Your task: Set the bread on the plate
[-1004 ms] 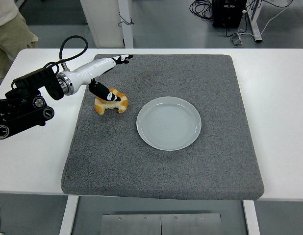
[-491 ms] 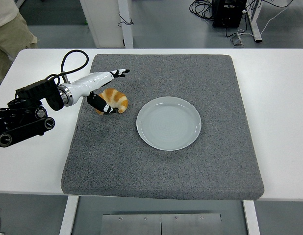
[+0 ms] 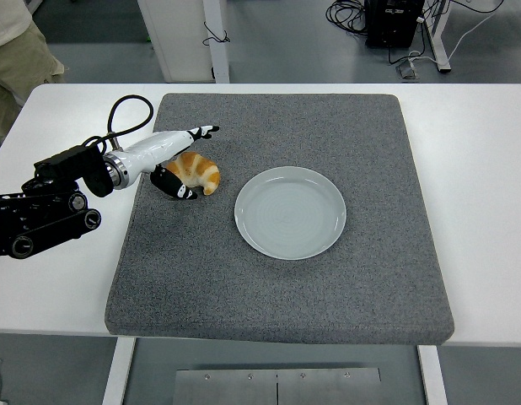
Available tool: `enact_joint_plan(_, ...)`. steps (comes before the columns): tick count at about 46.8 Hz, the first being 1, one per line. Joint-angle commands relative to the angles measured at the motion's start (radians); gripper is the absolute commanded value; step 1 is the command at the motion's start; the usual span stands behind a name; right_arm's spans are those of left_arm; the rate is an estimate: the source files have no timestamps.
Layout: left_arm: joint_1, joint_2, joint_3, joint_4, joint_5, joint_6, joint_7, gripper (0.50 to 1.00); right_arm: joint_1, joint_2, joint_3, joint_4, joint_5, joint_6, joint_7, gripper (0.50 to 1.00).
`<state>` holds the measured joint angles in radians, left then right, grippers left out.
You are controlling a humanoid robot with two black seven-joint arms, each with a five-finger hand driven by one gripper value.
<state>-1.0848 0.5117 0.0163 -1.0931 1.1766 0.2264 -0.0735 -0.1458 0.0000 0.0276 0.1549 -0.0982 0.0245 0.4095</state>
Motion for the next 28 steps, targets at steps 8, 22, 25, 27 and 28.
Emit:
enact_joint_plan(8, 0.002, -0.039, 0.001, 0.055, -0.002, 0.021, -0.011, 0.968, 0.000, 0.000, 0.000, 0.000, 0.000, 0.000, 0.000, 1.000)
enact_joint_plan(22, 0.010, -0.073, 0.001, 0.105, -0.003, 0.031, -0.012, 0.958, 0.000, 0.000, 0.000, 0.000, 0.000, 0.000, 0.000, 1.000)
enact_joint_plan(25, 0.013, -0.078, 0.001, 0.107, -0.003, 0.031, -0.012, 0.937, 0.000, 0.000, 0.000, 0.000, 0.000, 0.000, 0.000, 1.000)
enact_joint_plan(27, 0.013, -0.078, 0.001, 0.107, -0.003, 0.031, -0.012, 0.912, 0.000, 0.000, 0.000, 0.000, 0.000, 0.000, 0.000, 1.000)
enact_joint_plan(28, 0.013, -0.078, 0.002, 0.107, -0.003, 0.033, -0.012, 0.889, 0.000, 0.000, 0.000, 0.000, 0.000, 0.000, 0.000, 1.000)
